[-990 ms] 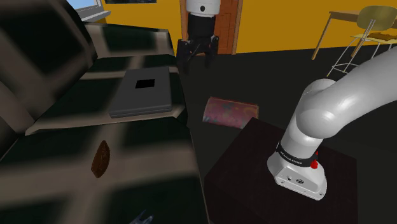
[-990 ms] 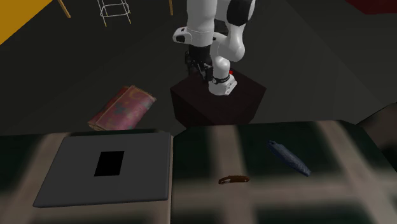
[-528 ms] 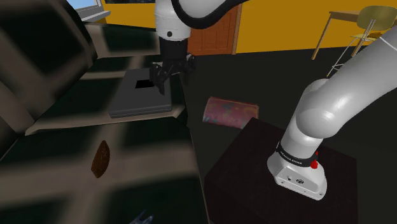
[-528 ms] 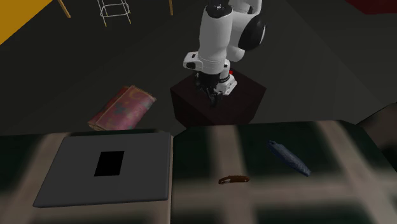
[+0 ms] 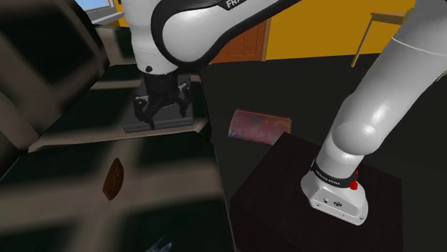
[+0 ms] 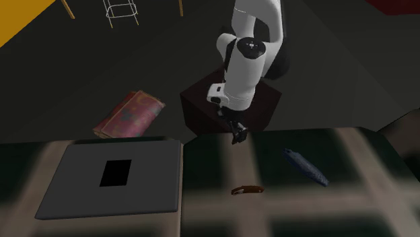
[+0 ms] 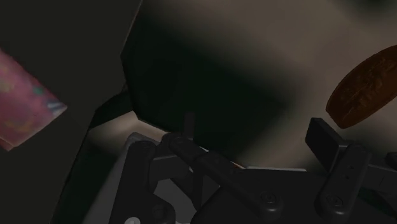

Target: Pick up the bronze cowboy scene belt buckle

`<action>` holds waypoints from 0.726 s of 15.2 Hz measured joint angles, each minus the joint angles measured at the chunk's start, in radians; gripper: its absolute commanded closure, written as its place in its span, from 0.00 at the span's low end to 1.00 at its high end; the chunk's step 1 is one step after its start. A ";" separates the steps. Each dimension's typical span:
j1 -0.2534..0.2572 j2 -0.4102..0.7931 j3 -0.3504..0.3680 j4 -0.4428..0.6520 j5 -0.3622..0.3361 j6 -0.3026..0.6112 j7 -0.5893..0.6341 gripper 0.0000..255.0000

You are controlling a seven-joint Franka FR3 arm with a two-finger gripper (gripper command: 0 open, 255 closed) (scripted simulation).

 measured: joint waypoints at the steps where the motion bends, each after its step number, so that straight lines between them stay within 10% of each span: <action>1: -0.001 0.039 0.016 0.022 -0.030 0.007 0.035 0.00; 11: 0.162 0.528 0.046 0.390 -0.414 -0.034 0.413 0.00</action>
